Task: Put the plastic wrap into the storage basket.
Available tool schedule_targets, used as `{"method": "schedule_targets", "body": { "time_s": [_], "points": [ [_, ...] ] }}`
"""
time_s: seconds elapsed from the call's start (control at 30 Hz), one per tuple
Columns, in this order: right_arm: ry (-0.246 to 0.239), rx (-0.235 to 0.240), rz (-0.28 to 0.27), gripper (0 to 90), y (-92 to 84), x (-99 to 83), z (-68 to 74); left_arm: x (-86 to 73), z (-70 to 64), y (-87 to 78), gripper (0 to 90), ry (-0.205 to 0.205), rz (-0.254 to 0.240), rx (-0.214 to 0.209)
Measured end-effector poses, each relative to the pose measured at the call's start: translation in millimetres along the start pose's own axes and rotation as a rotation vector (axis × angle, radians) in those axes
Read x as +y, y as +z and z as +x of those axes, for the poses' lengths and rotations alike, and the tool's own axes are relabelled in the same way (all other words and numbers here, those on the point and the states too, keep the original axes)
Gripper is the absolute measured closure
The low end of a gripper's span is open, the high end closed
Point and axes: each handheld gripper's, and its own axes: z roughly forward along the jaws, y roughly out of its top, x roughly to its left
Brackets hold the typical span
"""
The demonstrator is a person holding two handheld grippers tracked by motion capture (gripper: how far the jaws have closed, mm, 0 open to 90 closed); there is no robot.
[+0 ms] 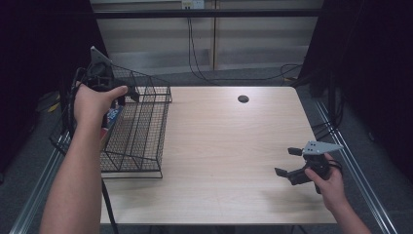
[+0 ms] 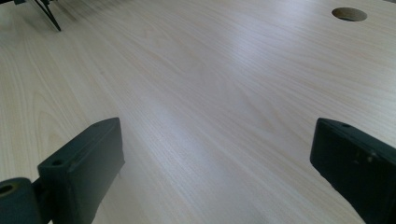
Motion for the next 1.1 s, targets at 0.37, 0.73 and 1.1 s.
{"method": "schedule_targets", "body": {
  "time_s": [0.37, 0.73, 1.1],
  "points": [
    [-0.008, 0.002, -0.006, 2.6, -0.4, 2.5, 2.9, -12.5, -25.1, 5.6, 17.7, 0.078, 0.006, -0.058],
    [-0.01, 0.001, -0.011, 2.6, -1.0, 2.9, 2.4, -24.3, -45.7, 18.2, 16.2, 0.132, 0.012, -0.106],
    [-0.011, 0.001, -0.011, 2.6, -1.4, 3.3, 3.2, -31.9, -60.1, 31.3, 14.1, 0.181, 0.019, -0.138]
  ]
}}
